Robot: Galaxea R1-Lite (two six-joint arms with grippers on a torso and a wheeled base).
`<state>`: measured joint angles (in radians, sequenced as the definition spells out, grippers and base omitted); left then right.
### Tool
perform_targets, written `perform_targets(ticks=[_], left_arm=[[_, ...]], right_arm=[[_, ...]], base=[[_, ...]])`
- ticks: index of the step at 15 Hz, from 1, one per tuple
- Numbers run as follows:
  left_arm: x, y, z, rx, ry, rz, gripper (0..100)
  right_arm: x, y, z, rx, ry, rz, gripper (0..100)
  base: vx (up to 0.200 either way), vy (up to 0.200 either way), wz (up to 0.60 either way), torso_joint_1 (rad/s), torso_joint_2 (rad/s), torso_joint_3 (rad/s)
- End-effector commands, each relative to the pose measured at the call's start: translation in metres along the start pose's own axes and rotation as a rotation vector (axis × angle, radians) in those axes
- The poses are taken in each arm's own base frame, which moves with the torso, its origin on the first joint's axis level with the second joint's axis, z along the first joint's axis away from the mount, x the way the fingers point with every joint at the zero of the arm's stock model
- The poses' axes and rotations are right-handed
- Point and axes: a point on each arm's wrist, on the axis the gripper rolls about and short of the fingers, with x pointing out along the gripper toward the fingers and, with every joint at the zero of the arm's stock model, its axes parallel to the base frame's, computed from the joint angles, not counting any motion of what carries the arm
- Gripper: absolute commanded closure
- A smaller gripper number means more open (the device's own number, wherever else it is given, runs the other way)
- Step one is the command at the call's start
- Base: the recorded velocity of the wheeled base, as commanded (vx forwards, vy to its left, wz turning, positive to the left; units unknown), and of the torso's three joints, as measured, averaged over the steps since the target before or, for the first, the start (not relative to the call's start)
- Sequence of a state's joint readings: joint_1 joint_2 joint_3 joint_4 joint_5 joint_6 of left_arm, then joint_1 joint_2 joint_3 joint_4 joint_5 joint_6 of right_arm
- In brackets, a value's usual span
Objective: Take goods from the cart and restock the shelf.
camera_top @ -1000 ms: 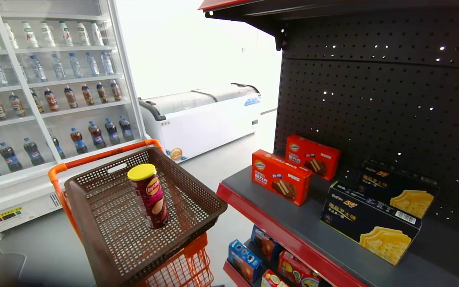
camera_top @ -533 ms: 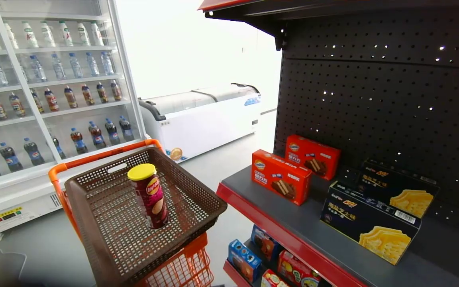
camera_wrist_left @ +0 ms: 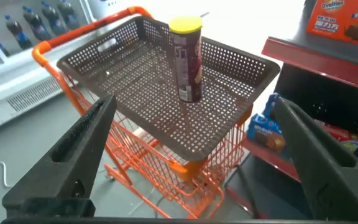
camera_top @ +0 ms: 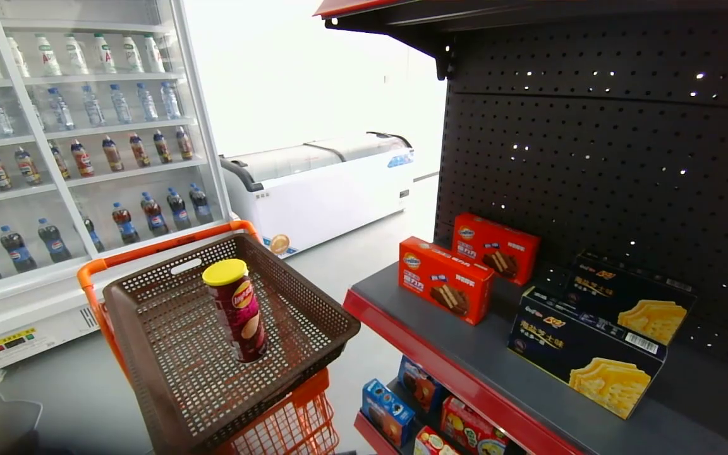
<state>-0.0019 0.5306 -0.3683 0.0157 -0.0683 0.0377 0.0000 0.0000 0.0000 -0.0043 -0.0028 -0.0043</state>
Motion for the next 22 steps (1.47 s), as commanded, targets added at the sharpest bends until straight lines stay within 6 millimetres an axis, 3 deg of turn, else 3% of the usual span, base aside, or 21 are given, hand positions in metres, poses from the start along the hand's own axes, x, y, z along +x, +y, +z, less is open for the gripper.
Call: perform_targets(ticks=[1, 4, 7, 11, 14, 19, 21, 22], left_arm=[[0.077, 0.011, 0.031, -0.083, 0.216, 0.013, 0], [0.142, 0.040, 0.030, -0.128, 0.192, -0.025, 0], [0.187, 0.058, 0.007, -0.138, 0.242, -0.091, 0], [0.224, 0.065, -0.025, -0.113, 0.307, -0.176, 0], [0.266, 0.067, -0.047, -0.098, 0.293, -0.209, 0], [0.314, 0.062, -0.067, -0.064, 0.276, -0.251, 0], [0.320, 0.061, -0.068, -0.057, 0.266, -0.255, 0], [0.343, 0.057, -0.070, -0.022, 0.237, -0.278, 0]], right_arm=[[0.000, 0.000, 0.000, 0.000, 0.000, 0.000, 0], [0.000, 0.000, 0.000, 0.000, 0.000, 0.000, 0], [0.000, 0.000, 0.000, 0.000, 0.000, 0.000, 0], [0.000, 0.000, 0.000, 0.000, 0.000, 0.000, 0], [0.000, 0.000, 0.000, 0.000, 0.000, 0.000, 0], [0.000, 0.000, 0.000, 0.000, 0.000, 0.000, 0], [0.000, 0.000, 0.000, 0.000, 0.000, 0.000, 0], [0.000, 0.000, 0.000, 0.000, 0.000, 0.000, 0]], base=[[0.000, 0.000, 0.00, 0.000, 0.00, 0.000], [0.000, 0.000, 0.00, 0.000, 0.00, 0.000], [0.000, 0.000, 0.00, 0.000, 0.00, 0.000], [0.000, 0.000, 0.00, 0.000, 0.00, 0.000], [0.000, 0.000, 0.00, 0.000, 0.00, 0.000], [0.000, 0.000, 0.00, 0.000, 0.00, 0.000], [0.000, 0.000, 0.00, 0.000, 0.00, 0.000], [0.000, 0.000, 0.00, 0.000, 0.00, 0.000]])
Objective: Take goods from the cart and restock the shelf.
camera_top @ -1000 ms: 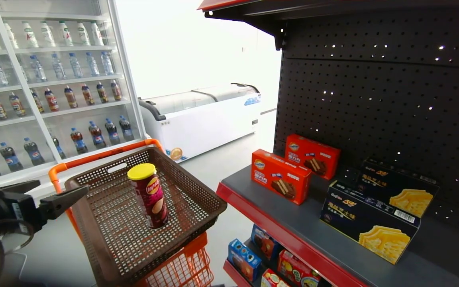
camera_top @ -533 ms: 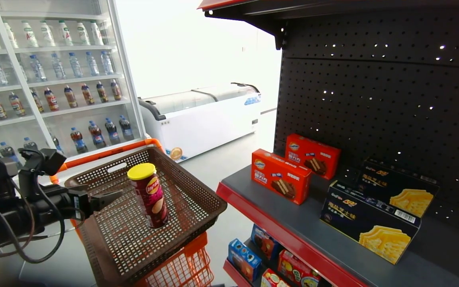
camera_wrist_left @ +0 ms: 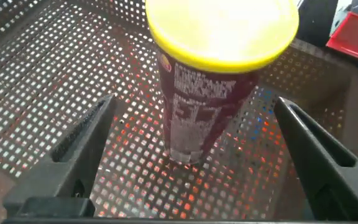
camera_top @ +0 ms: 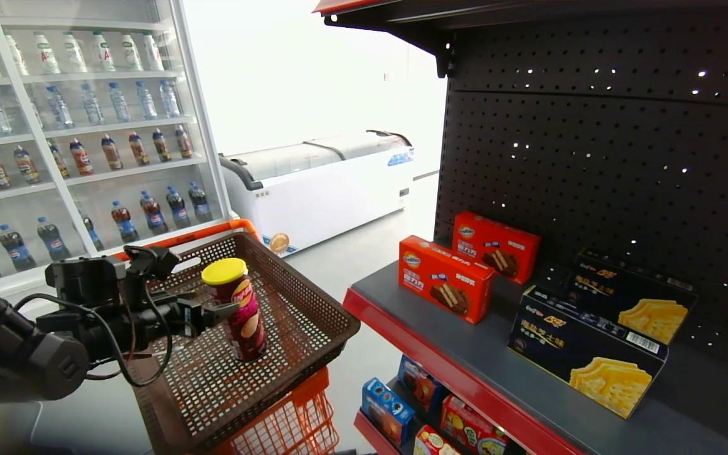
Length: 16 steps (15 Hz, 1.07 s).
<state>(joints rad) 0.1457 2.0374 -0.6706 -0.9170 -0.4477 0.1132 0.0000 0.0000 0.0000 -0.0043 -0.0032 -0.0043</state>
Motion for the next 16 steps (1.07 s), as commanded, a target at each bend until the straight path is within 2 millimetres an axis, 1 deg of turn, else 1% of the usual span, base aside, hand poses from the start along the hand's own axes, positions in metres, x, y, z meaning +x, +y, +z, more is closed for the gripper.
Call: perform_targets(ticks=[1, 3, 6, 7, 9, 13, 14, 16], left_arm=[[0.037, 0.005, -0.004, 0.030, -0.001, -0.025, 0], [0.052, 0.007, -0.004, 0.039, -0.009, -0.028, 0], [0.067, 0.002, -0.009, 0.074, 0.001, -0.045, 0], [0.070, 0.002, -0.012, 0.099, 0.009, -0.047, 0], [0.075, 0.002, -0.012, 0.132, 0.008, -0.053, 0], [0.084, 0.001, -0.014, 0.137, 0.008, -0.039, 0], [0.088, -0.003, -0.008, 0.144, -0.011, -0.046, 100], [0.090, -0.003, -0.008, 0.143, -0.006, -0.016, 100]], right_arm=[[0.000, 0.000, 0.000, 0.000, 0.000, 0.002, 0], [0.000, 0.000, 0.000, 0.000, 0.000, 0.002, 0], [0.000, 0.000, 0.000, 0.000, 0.000, 0.000, 0], [0.000, 0.000, 0.000, 0.000, 0.000, 0.000, 0], [0.000, 0.000, 0.000, 0.000, 0.000, 0.000, 0], [0.000, 0.000, 0.000, 0.000, 0.000, 0.000, 0], [0.000, 0.000, 0.000, 0.000, 0.000, 0.000, 0], [0.000, 0.000, 0.000, 0.000, 0.000, 0.000, 0]], base=[[0.000, 0.000, 0.00, 0.000, 0.00, 0.000], [0.000, 0.000, 0.00, 0.000, 0.00, 0.000], [0.000, 0.000, 0.00, 0.000, 0.00, 0.000], [0.000, 0.000, 0.00, 0.000, 0.00, 0.000], [0.000, 0.000, 0.00, 0.000, 0.00, 0.000], [0.000, 0.000, 0.00, 0.000, 0.00, 0.000], [0.000, 0.000, 0.00, 0.000, 0.00, 0.000], [0.000, 0.000, 0.00, 0.000, 0.00, 0.000]])
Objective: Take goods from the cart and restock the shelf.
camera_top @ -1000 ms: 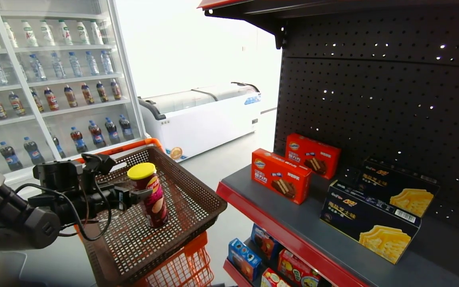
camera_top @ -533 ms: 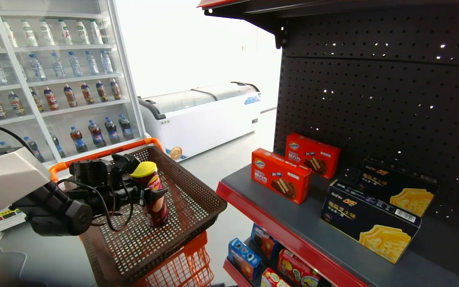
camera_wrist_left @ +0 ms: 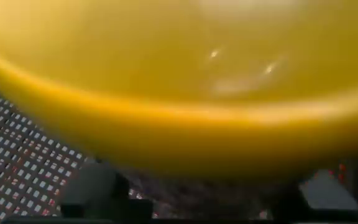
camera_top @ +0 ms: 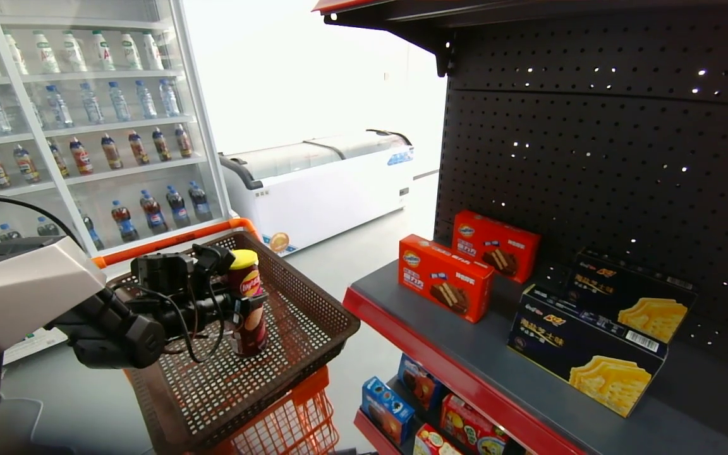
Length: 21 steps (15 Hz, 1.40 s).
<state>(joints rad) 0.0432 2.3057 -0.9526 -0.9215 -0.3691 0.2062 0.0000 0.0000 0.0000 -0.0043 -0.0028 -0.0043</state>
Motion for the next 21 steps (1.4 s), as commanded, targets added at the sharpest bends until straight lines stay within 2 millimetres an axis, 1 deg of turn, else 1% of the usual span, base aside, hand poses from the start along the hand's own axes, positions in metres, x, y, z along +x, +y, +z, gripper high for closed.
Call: perform_targets(ticks=[1, 2, 4, 6, 7, 9, 10, 11, 13, 14, 15, 16, 17, 19, 20, 21], left_arm=[[0.002, -0.001, 0.002, 0.004, -0.002, 0.003, 100], [0.001, -0.002, 0.003, 0.005, -0.003, 0.004, 100], [-0.011, -0.009, 0.032, 0.037, -0.074, 0.007, 100], [-0.034, -0.015, 0.062, 0.059, -0.129, 0.020, 100], [-0.044, -0.022, 0.072, 0.074, -0.115, 0.010, 100], [-0.068, -0.039, 0.099, 0.080, -0.108, -0.033, 100], [-0.077, -0.046, 0.108, 0.084, -0.118, -0.043, 100], [-0.093, -0.050, 0.120, 0.091, -0.144, -0.043, 100], [-0.117, -0.059, 0.134, 0.099, -0.151, -0.059, 100], [-0.133, -0.069, 0.142, 0.100, -0.145, -0.093, 100], [-0.145, -0.072, 0.148, 0.106, -0.157, -0.097, 100], [-0.149, -0.074, 0.150, 0.108, -0.166, -0.097, 100], [-0.168, -0.082, 0.153, 0.085, -0.189, -0.109, 100], [-0.189, -0.102, 0.159, 0.032, -0.186, -0.176, 100], [-0.198, -0.110, 0.162, 0.022, -0.193, -0.207, 100], [-0.201, -0.114, 0.160, 0.021, -0.195, -0.229, 100]], right_arm=[[0.000, 0.000, 0.000, 0.000, 0.000, 0.000, 0], [0.000, 0.000, 0.000, 0.000, 0.000, 0.000, 0], [0.000, 0.000, 0.000, 0.000, 0.000, 0.000, 0], [0.000, 0.000, 0.000, 0.000, 0.000, 0.000, 0], [0.000, 0.000, 0.000, 0.000, 0.000, 0.000, 0], [0.000, 0.000, 0.000, 0.000, 0.000, 0.000, 0], [0.000, 0.000, 0.000, 0.000, 0.000, 0.000, 0], [0.000, 0.000, 0.000, 0.000, 0.000, 0.000, 0], [0.000, 0.000, 0.000, 0.000, 0.000, 0.000, 0], [0.000, 0.000, 0.000, 0.000, 0.000, 0.000, 0], [0.000, 0.000, 0.000, 0.000, 0.000, 0.000, 0], [0.000, 0.000, 0.000, 0.000, 0.000, 0.000, 0], [0.000, 0.000, 0.000, 0.000, 0.000, 0.000, 0], [0.000, 0.000, 0.000, 0.000, 0.000, 0.000, 0], [0.000, 0.000, 0.000, 0.000, 0.000, 0.000, 0], [0.000, 0.000, 0.000, 0.000, 0.000, 0.000, 0]], base=[[0.000, 0.000, 0.00, 0.000, 0.00, 0.000], [0.000, 0.000, 0.00, 0.000, 0.00, 0.000], [0.000, 0.000, 0.00, 0.000, 0.00, 0.000], [0.000, 0.000, 0.00, 0.000, 0.00, 0.000], [0.000, 0.000, 0.00, 0.000, 0.00, 0.000], [0.000, 0.000, 0.00, 0.000, 0.00, 0.000], [0.000, 0.000, 0.00, 0.000, 0.00, 0.000], [0.000, 0.000, 0.00, 0.000, 0.00, 0.000], [0.000, 0.000, 0.00, 0.000, 0.00, 0.000], [0.000, 0.000, 0.00, 0.000, 0.00, 0.000], [0.000, 0.000, 0.00, 0.000, 0.00, 0.000], [0.000, 0.000, 0.00, 0.000, 0.00, 0.000], [0.000, 0.000, 0.00, 0.000, 0.00, 0.000], [0.000, 0.000, 0.00, 0.000, 0.00, 0.000], [0.000, 0.000, 0.00, 0.000, 0.00, 0.000], [0.000, 0.000, 0.00, 0.000, 0.00, 0.000]])
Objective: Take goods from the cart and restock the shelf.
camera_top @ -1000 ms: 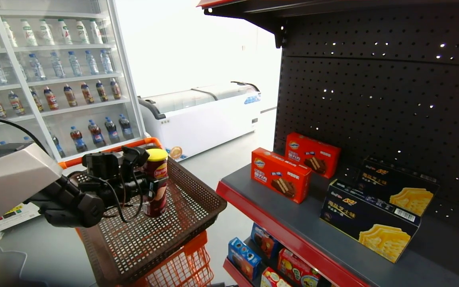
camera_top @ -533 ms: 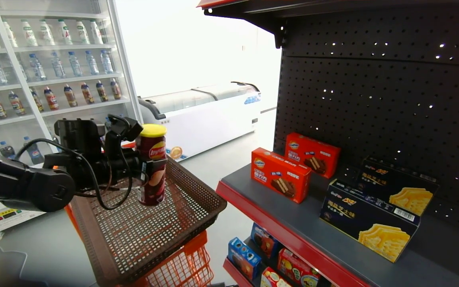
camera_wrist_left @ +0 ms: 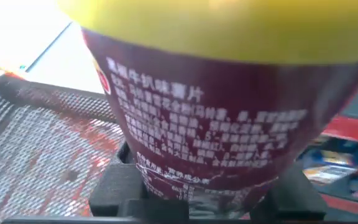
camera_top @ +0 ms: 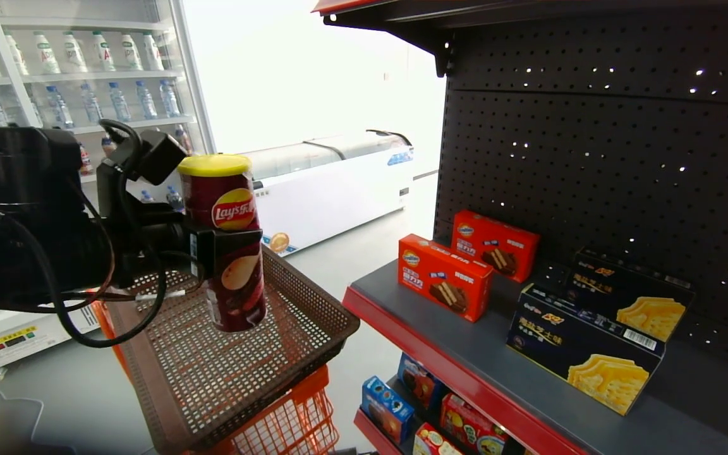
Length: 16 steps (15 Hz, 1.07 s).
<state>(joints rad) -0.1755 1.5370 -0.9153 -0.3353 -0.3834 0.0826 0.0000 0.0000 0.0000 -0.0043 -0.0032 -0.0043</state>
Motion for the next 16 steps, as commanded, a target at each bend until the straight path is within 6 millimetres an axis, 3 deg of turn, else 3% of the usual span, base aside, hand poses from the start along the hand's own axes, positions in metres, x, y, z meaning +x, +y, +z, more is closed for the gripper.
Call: perform_targets(ticks=[1, 4, 6, 8, 11, 16], left_arm=[[-0.022, -0.016, 0.009, 0.024, -0.056, -0.032, 100], [-0.024, -0.017, 0.004, 0.029, -0.059, -0.157, 100], [-0.032, -0.010, -0.016, -0.009, -0.010, -0.129, 100], [-0.045, -0.027, -0.024, -0.002, -0.002, -0.186, 100], [-0.039, -0.043, -0.029, 0.020, 0.013, -0.261, 100], [-0.041, -0.053, -0.026, 0.034, -0.025, -0.427, 100]], right_arm=[[0.000, 0.000, 0.000, 0.000, 0.000, 0.000, 0], [0.000, 0.000, 0.000, 0.000, 0.000, 0.000, 0], [0.000, 0.000, 0.000, 0.000, 0.000, 0.000, 0], [0.000, 0.000, 0.000, 0.000, 0.000, 0.000, 0], [0.000, 0.000, 0.000, 0.000, 0.000, 0.000, 0], [0.000, 0.000, 0.000, 0.000, 0.001, 0.003, 0]], base=[[0.000, 0.000, 0.00, 0.000, 0.00, 0.000], [0.000, 0.000, 0.00, 0.000, 0.00, 0.000], [0.000, 0.000, 0.00, 0.000, 0.00, 0.000], [0.000, 0.000, 0.00, 0.000, 0.00, 0.000], [0.000, 0.000, 0.00, 0.000, 0.00, 0.000], [0.000, 0.000, 0.00, 0.000, 0.00, 0.000]])
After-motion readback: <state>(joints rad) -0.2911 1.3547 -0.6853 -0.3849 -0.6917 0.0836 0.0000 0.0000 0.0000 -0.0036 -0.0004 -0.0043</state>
